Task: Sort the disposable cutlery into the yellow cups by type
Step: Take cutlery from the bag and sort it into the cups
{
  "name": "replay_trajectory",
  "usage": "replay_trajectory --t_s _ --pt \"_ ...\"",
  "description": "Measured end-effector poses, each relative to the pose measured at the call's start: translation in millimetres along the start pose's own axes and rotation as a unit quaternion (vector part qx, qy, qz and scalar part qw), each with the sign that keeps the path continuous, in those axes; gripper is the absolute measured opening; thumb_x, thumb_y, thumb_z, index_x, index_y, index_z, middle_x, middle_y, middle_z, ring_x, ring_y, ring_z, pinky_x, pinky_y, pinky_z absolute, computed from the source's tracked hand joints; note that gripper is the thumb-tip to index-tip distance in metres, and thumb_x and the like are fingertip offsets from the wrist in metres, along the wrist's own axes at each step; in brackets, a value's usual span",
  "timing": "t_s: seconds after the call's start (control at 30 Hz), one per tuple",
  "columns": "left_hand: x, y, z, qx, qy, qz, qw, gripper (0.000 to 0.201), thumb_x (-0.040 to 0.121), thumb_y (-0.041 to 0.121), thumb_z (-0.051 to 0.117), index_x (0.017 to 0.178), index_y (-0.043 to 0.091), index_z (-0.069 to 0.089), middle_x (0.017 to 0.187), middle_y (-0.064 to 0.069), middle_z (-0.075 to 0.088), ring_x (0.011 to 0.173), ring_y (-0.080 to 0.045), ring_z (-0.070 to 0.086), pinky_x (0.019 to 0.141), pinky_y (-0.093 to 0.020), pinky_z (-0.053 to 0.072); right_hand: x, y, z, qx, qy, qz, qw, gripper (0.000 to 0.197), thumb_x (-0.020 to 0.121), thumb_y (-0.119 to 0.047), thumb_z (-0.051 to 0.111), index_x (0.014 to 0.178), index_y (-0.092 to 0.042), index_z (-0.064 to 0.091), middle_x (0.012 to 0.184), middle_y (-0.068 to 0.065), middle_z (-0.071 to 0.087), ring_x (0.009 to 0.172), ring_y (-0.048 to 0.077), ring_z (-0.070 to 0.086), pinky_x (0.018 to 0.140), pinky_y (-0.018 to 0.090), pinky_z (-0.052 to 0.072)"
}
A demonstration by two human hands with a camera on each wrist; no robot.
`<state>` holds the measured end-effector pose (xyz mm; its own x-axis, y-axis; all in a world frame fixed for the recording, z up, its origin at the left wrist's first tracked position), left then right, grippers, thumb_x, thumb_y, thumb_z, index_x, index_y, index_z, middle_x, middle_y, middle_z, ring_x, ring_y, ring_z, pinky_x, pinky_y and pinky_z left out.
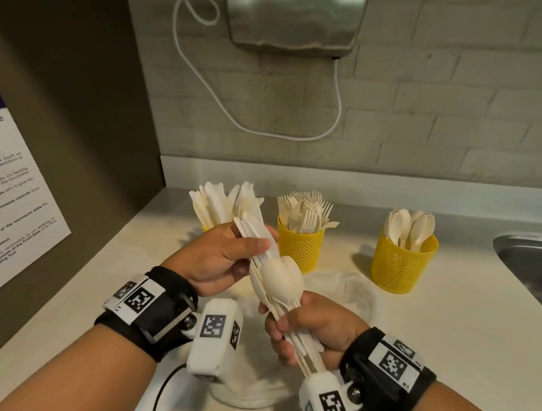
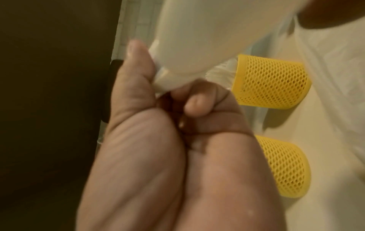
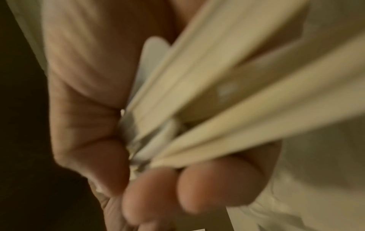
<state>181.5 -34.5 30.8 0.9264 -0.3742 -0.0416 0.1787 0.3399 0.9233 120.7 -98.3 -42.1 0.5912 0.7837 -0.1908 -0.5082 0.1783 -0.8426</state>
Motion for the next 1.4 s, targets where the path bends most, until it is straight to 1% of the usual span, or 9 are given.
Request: replay_trajectory --t_s 0.1,0.27,0.37,0.63,0.8,1.03,1.13,1.27,1.4 --pt "2 4 -10 -0.04 0.007 0.014 0.999 0.065 0.034 0.029 0.095 0.085 0.008 0.059 0.062 -0.001 0.063 0.048 -0.006 0.055 0.039 -0.014 0.038 1 6 -2 0.015 -0.002 0.002 1.0 0.026 0.063 -0.002 0.057 0.088 -0.006 0.06 0.059 0.008 0.054 0.042 0.015 0.051 0.045 0.02 0.043" --pt "-5 -13 1 -0.046 -0.079 -0.037 0.995 0.067 0.035 0.018 0.095 0.094 0.005 0.067 0.081 -0.009 0.071 0.071 -0.016 0.069 0.056 -0.02 0.054 4 9 4 0.041 -0.033 0.004 0.999 0.022 0.068 -0.004 0.054 0.088 -0.007 0.06 0.057 0.005 0.054 0.04 0.014 0.05 0.044 0.019 0.042" --pt "-5 -19 4 -0.044 -0.084 -0.044 0.995 0.058 0.034 0.017 0.094 0.085 0.005 0.07 0.078 -0.01 0.071 0.067 -0.015 0.068 0.052 -0.019 0.053 6 13 12 0.051 -0.071 0.013 0.996 0.024 0.068 -0.006 0.064 0.091 -0.009 0.059 0.057 0.003 0.055 0.041 0.012 0.051 0.045 0.018 0.043" --pt "0 -20 -20 -0.033 0.015 0.006 0.999 0.047 0.043 0.028 0.092 0.08 0.012 0.067 0.069 -0.003 0.065 0.057 -0.007 0.057 0.046 -0.015 0.043 7 20 -4 0.05 -0.006 0.033 0.998 0.019 0.069 -0.007 0.057 0.087 -0.008 0.06 0.054 0.004 0.052 0.038 0.012 0.048 0.042 0.018 0.041" --pt "-5 19 -58 -0.005 0.157 0.047 0.986 0.005 0.085 0.009 0.056 0.088 0.009 0.058 0.07 -0.003 0.059 0.062 -0.01 0.05 0.049 -0.015 0.045 2 24 -17 0.004 0.033 0.045 0.998 0.026 0.064 -0.009 0.061 0.09 -0.005 0.058 0.055 0.006 0.05 0.037 0.014 0.045 0.041 0.019 0.04" --pt "-22 134 -104 0.127 0.306 0.226 0.916 0.007 0.09 0.013 0.057 0.09 0.018 0.062 0.075 0.008 0.065 0.072 -0.005 0.058 0.059 -0.016 0.046 -8 -5 -40 0.051 0.093 -0.018 0.994 0.022 0.067 -0.005 0.06 0.089 -0.006 0.059 0.055 0.006 0.046 0.039 0.015 0.043 0.043 0.021 0.036" --pt "-14 139 -102 0.296 0.348 0.215 0.863 0.015 0.09 0.019 0.059 0.103 0.012 0.063 0.088 0.0 0.067 0.079 -0.011 0.062 0.068 -0.02 0.052 -16 -21 -51 0.059 0.127 -0.052 0.989 0.018 0.072 -0.004 0.053 0.089 -0.007 0.06 0.055 0.006 0.044 0.04 0.016 0.041 0.043 0.021 0.035" --pt "13 111 -92 0.447 0.344 0.149 0.812 0.024 0.087 0.023 0.062 0.107 0.009 0.063 0.101 -0.01 0.068 0.094 -0.027 0.065 0.088 -0.044 0.053 -25 -33 -60 0.072 0.154 -0.086 0.982 0.021 0.073 -0.005 0.053 0.092 -0.006 0.062 0.056 0.006 0.045 0.043 0.016 0.043 0.044 0.024 0.037" --pt "36 76 -87 0.523 0.319 0.084 0.786 0.028 0.086 0.026 0.063 0.108 0.008 0.061 0.105 -0.012 0.068 0.096 -0.028 0.063 0.086 -0.04 0.051 -31 -35 -68 0.086 0.174 -0.099 0.976 0.02 0.074 -0.005 0.056 0.092 -0.006 0.064 0.061 0.008 0.051 0.052 0.02 0.052 0.054 0.03 0.046"
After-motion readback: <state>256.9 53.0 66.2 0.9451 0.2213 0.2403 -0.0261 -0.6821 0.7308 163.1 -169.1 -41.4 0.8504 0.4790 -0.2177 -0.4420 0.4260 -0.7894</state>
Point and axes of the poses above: each hand's wrist, its own x-axis towards the middle knuckle, its own z-axis out of the palm, y = z × x, the point moved 10 cm from there along x, towards the middle knuckle
